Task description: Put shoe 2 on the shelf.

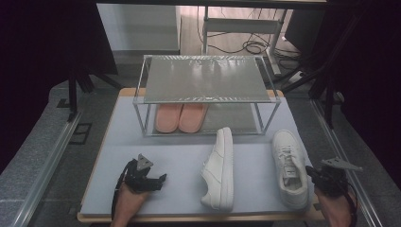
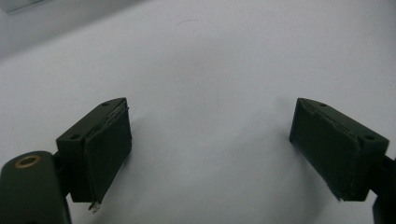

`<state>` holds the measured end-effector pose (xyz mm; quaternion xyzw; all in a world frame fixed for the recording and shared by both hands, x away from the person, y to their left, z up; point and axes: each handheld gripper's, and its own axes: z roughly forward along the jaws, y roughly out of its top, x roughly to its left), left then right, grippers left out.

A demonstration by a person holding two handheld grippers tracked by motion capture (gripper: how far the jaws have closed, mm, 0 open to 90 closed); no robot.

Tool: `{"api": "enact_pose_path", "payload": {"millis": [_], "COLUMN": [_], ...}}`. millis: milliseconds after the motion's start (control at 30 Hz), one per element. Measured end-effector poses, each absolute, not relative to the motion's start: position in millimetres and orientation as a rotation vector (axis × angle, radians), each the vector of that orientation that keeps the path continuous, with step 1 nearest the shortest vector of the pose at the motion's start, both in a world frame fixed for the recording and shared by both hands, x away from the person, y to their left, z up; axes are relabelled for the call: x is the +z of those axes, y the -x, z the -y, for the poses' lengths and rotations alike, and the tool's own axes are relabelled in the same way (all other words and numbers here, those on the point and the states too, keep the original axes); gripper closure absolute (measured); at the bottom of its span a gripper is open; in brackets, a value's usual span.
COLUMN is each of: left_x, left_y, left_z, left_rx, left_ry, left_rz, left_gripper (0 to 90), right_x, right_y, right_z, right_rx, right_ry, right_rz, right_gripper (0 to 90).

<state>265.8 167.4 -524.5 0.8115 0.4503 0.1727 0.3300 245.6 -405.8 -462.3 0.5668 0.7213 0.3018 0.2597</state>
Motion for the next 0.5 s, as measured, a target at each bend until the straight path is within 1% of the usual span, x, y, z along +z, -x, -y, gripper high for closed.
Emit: {"api": "enact_pose_path", "payload": {"millis": [200, 233, 300, 500], "left_x": [-524.5, -524.4, -524.4, -524.4], "left_y": [-265.8, -265.8, -265.8, -265.7], "left_z": [-167.3, -167.4, -167.3, -167.4], "left_rx": [0.452, 0.451, 0.451, 0.452], "left_ry": [-2.122, -2.122, -2.121, -2.122], "left_rz": [-1.178, -1.179, -1.179, -1.179], "left_gripper": [12.8, 12.9, 12.9, 12.9], "right_x": [-475.7, -475.5, -474.3, -454.8], "right_y": [-241.2, -238.9, -236.7, -228.8], "right_z": [419.9, 423.5, 426.7, 431.5], "right_rx": [0.792, 0.839, 0.892, 0.98], "right_ry": [-1.571, -1.575, -1.583, -1.529], "right_rz": [-1.949, -1.943, -1.93, -1.852], "right_gripper": [90.0, 90.0, 90.0, 90.0]}}
